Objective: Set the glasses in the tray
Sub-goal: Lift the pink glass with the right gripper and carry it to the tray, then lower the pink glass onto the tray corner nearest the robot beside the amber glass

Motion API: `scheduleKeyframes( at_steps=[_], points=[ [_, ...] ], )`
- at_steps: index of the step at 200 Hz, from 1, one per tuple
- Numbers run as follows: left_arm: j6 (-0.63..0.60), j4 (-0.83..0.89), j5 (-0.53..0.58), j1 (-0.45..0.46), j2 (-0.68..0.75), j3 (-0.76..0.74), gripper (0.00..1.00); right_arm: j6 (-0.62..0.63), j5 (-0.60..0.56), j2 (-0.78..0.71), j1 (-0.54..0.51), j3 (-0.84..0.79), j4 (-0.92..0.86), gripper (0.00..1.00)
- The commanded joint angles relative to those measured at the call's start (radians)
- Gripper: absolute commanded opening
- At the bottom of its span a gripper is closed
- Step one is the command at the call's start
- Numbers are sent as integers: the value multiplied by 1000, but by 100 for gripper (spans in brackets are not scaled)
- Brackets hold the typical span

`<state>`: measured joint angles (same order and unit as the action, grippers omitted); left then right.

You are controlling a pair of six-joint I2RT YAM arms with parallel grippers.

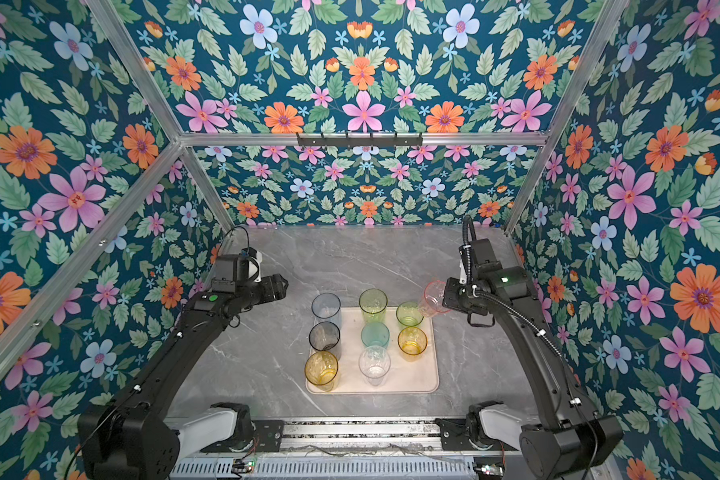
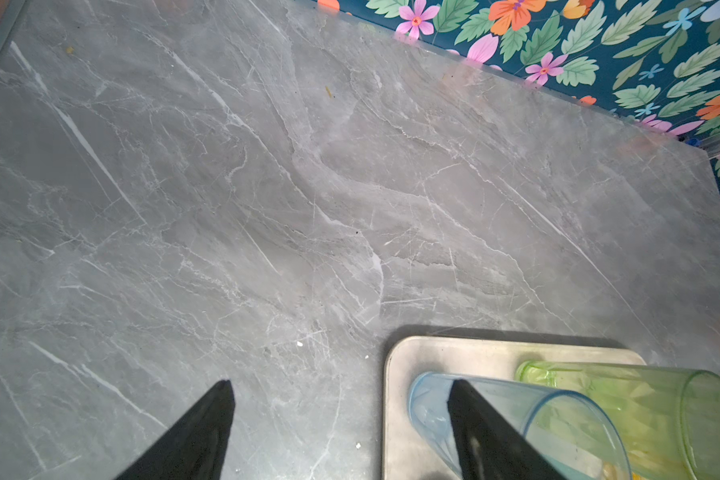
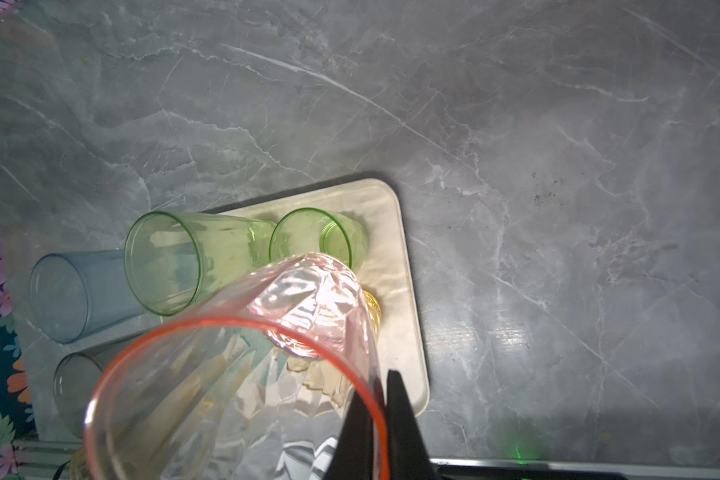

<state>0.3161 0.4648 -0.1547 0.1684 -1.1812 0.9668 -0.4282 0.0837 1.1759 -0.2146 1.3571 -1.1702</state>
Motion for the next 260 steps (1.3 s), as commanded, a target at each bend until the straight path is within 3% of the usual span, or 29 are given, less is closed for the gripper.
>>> scheduleKeyframes(
  at_steps=[1, 51, 109, 187, 260],
  points=[
    [-1, -8, 5, -1, -4, 1, 83, -24, 25, -48, -10, -22, -57, 0],
    [1, -9, 7, -1, -13, -4, 84, -56, 51, -146, -47, -72, -123, 0],
    [-2, -5, 23, -1, -14, -3, 84, -160, -45, -172, -256, -92, -198, 0],
    [-4, -5, 30, -1, -8, 0, 84, -326, -48, -259, -407, -217, -157, 0],
    [-3, -5, 23, -1, -7, 0, 84, -394, -45, -286, -490, -280, -162, 0]
  ],
)
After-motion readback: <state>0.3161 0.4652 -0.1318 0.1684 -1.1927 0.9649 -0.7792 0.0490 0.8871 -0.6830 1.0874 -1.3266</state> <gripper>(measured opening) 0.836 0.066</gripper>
